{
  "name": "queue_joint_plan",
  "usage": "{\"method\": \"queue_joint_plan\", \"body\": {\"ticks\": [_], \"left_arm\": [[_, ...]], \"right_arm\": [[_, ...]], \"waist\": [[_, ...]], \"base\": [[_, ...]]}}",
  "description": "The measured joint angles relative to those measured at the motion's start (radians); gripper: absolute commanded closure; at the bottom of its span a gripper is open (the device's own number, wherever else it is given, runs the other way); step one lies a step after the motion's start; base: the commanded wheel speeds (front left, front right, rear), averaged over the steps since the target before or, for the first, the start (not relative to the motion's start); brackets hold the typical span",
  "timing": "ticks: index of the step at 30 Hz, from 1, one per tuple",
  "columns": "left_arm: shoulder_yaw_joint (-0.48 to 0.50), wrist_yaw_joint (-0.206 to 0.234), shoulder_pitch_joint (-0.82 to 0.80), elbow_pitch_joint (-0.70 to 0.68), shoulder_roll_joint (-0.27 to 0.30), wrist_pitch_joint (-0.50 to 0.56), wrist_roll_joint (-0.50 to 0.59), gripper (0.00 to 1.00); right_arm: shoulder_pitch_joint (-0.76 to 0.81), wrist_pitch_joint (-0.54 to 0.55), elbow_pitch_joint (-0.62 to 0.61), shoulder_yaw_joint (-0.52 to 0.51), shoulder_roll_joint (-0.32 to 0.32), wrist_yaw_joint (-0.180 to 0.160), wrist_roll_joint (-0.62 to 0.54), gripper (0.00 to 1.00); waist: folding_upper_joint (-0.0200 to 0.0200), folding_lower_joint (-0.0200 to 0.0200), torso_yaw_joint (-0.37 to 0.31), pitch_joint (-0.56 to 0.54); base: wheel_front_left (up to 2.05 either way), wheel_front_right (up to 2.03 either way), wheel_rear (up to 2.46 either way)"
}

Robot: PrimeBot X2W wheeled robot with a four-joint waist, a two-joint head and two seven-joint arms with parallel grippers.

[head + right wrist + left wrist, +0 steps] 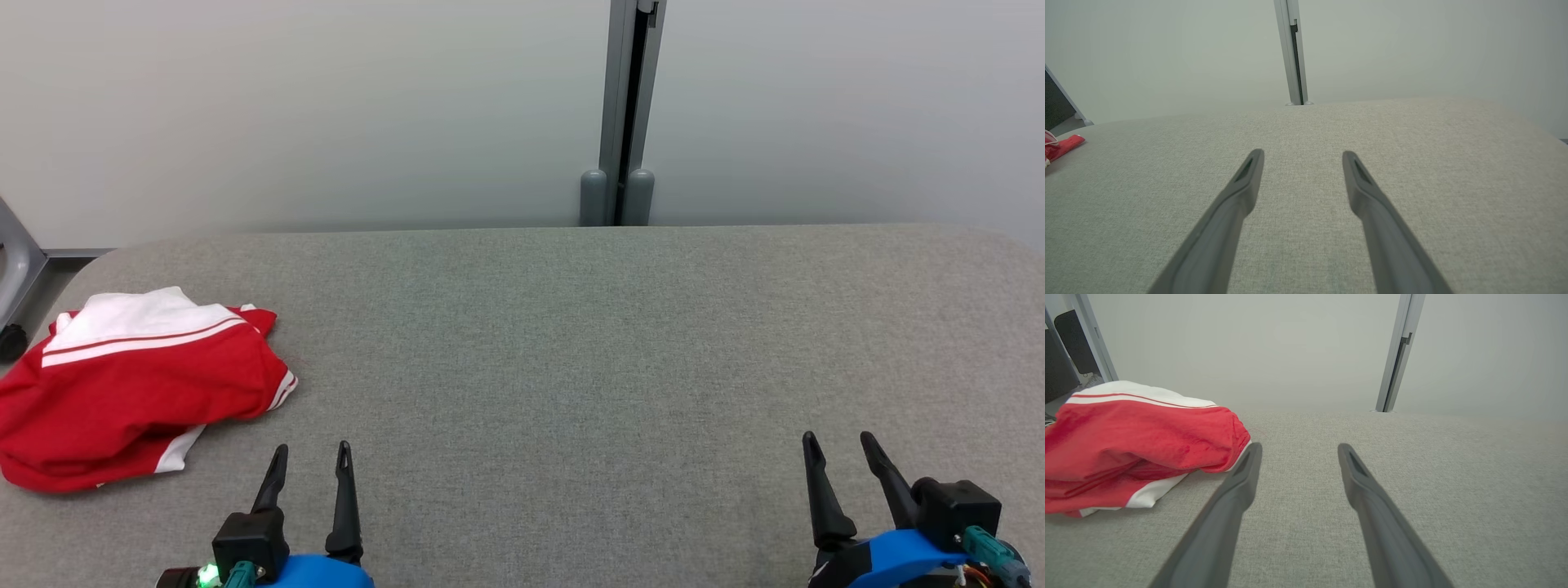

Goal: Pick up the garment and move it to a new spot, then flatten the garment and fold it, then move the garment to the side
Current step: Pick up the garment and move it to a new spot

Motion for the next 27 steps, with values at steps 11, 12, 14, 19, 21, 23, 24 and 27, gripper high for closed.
{"method": "queue_joint_plan", "body": {"ticks": [11,12,14,19,21,23,24,27], "left_arm": [[0.002,0.005,0.006,-0.015,-0.004,0.000,0.002,0.00],[0.001,0.005,0.006,-0.020,-0.004,0.000,0.002,0.00],[-0.001,0.006,0.003,-0.027,-0.005,0.000,0.007,0.00],[0.001,0.006,-0.003,-0.035,-0.002,0.000,0.011,0.00],[0.002,0.007,-0.001,-0.039,-0.001,0.000,0.010,0.00],[0.007,0.006,-0.001,-0.042,0.001,0.000,0.010,0.00],[0.011,0.007,-0.001,-0.045,0.004,0.000,0.010,0.00],[0.017,0.007,0.002,-0.054,0.007,0.000,0.010,0.00]], "right_arm": [[0.017,-0.001,-0.005,-0.008,-0.001,0.000,0.004,0.00],[0.020,-0.001,-0.007,-0.011,-0.001,0.000,0.002,0.00],[0.021,-0.001,-0.014,-0.019,-0.001,0.000,0.002,0.00],[0.023,0.000,-0.027,-0.019,-0.001,0.000,0.004,0.00],[0.023,0.001,-0.029,-0.019,-0.001,0.000,0.007,0.00],[0.023,0.001,-0.031,-0.015,-0.002,0.000,0.010,0.00],[0.023,0.001,-0.031,-0.008,-0.001,0.000,0.011,0.00],[0.022,0.001,-0.032,-0.006,-0.001,0.000,0.016,0.00]], "waist": [[0.0000,0.0000,0.024,0.000],[0.0000,-0.0001,0.035,-0.001],[0.0000,-0.0001,0.067,-0.007],[0.0000,-0.0003,0.176,-0.021],[0.0000,-0.0003,0.225,-0.024],[0.0000,-0.0003,0.275,-0.026],[0.0000,-0.0002,0.299,-0.025],[0.0000,-0.0002,0.368,-0.020]], "base": [[0.00,0.00,0.00],[0.00,0.00,0.00],[0.00,0.00,0.00],[0.00,0.00,0.00],[0.00,0.00,0.00],[0.00,0.00,0.00],[0.00,0.00,0.00],[0.00,0.00,0.00]]}}
